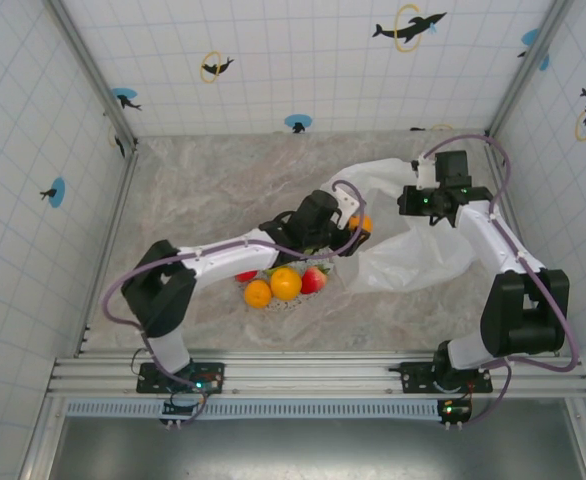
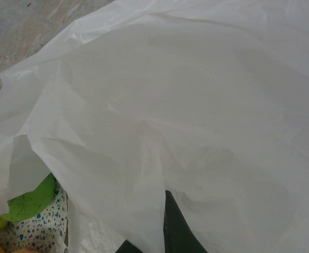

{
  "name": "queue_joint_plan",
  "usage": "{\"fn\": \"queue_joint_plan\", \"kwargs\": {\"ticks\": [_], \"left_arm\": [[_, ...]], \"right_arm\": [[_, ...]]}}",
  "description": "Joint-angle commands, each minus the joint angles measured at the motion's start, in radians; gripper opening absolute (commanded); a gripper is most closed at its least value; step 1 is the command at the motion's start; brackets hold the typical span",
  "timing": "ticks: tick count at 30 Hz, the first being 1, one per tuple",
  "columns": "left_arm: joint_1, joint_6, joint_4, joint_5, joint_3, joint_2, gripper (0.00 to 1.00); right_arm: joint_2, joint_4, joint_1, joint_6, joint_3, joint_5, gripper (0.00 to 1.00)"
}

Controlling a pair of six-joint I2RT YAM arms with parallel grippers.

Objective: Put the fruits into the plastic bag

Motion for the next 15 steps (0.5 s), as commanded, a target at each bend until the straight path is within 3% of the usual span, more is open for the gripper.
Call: {"fn": "queue_joint_plan", "kwargs": {"ticks": [1, 8, 15], "left_arm": [[-0.001, 0.077, -0.020, -0.034, 0.101, 0.091, 0.53], [-0.001, 0.091, 0.061, -0.086, 0.221, 0.272, 0.55], [-0.001, 0.035, 0.230, -0.032, 0.244, 0.396, 0.58]], "right_arm": [[0.003, -0.035, 0.005, -0.013, 0.047, -0.030, 0.00], [-0.004, -0.001, -0.005, 0.024, 0.024, -0.136, 0.00], [-0.003, 0.108, -0.008, 0.138, -0.038, -0.219, 0.00]]}}
